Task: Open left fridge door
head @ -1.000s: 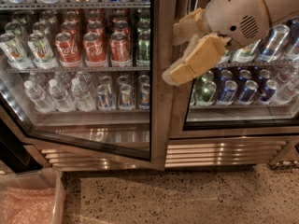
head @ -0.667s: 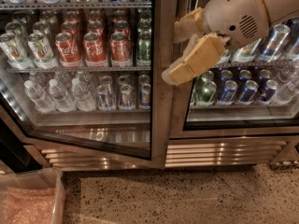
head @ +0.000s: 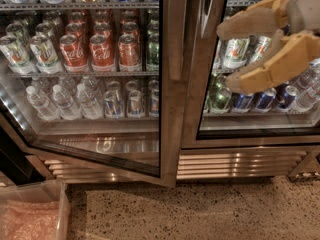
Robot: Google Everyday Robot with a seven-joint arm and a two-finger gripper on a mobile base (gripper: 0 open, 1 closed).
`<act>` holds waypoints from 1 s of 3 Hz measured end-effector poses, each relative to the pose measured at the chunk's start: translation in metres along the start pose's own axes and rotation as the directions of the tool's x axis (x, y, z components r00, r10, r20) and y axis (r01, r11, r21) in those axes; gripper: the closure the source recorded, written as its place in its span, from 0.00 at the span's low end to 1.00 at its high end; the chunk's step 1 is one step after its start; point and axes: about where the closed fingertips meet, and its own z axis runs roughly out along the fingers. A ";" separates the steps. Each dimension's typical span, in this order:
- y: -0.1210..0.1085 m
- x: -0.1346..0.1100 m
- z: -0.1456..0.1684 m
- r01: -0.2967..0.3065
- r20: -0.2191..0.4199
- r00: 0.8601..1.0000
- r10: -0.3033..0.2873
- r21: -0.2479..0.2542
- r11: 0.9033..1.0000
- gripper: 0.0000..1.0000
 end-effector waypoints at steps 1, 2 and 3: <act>0.012 0.000 -0.042 0.006 0.021 1.000 -0.008 0.093 0.996 0.27; 0.009 0.009 -0.067 -0.045 0.033 0.999 0.040 0.167 0.985 0.08; 0.010 0.009 -0.067 -0.045 0.032 0.999 0.040 0.169 0.985 0.00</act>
Offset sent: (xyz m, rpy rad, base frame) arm -0.0218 -0.0983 0.0302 0.0720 -0.0465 -0.2807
